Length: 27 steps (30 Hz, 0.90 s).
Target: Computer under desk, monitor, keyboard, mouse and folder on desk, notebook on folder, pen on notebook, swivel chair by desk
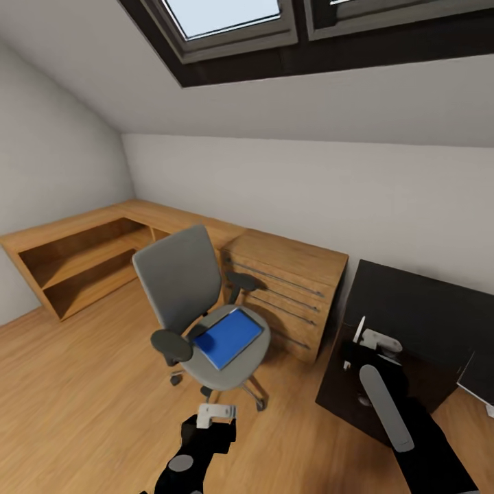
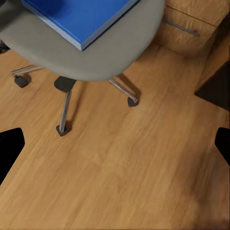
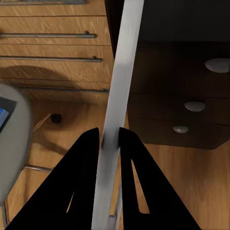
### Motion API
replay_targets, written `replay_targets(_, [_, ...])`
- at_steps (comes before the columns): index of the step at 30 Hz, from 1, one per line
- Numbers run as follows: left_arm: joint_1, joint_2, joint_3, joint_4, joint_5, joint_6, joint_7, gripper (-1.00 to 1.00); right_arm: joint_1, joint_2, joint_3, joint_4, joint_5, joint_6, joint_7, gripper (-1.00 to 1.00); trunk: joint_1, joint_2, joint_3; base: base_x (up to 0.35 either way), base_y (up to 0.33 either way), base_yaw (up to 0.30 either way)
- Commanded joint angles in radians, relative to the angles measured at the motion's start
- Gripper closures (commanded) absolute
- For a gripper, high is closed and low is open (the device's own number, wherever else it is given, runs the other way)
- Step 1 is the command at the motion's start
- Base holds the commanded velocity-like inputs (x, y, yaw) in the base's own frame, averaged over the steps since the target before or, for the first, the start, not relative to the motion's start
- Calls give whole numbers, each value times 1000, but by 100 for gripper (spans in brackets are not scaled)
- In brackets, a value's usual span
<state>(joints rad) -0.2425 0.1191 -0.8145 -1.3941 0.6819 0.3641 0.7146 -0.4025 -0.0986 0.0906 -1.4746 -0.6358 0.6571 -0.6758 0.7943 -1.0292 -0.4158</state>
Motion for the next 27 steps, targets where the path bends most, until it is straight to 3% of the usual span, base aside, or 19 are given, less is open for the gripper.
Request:
replay_targets(1, [-1, 1, -4, -2, 5, 3, 8, -100, -1, -1, -3, -1, -10, 1, -10, 100, 1, -1, -1, 321, 0, 0])
replay_targets(4, [-1, 0, -34, -2, 5, 3, 27, -100, -1, -1, -18, -1, -10, 1, -10, 100, 1, -1, -1, 321, -10, 0])
replay_targets(6, [-1, -4, -52, -1, 6, 3, 96, -100, -1, -1, -22, -1, -10, 1, -10, 100, 1, -1, -1, 321, -67, 0])
replay_targets(10, [-1, -6, -74, 1, 8, 2, 143, -100, -1, -1, -24, -1, -10, 1, -10, 100, 1, -1, -1, 321, -103, 0])
replay_targets(15, [-1, -8, -79, 2, 9, 2, 148, -100, -1, -2, -25, 0, -9, -2, -10, 100, 1, -1, -1, 316, -155, 0])
replay_targets(24, [-1, -13, -139, 7, 10, 3, 148, -100, -1, -7, -29, 2, -8, -4, -8, 100, 1, -1, -1, 275, -223, 0])
replay_targets(27, [-1, -14, -160, 7, 10, 3, 149, -100, -1, -7, -73, 7, -10, -2, -8, 100, 1, -1, -1, 169, -160, 0])
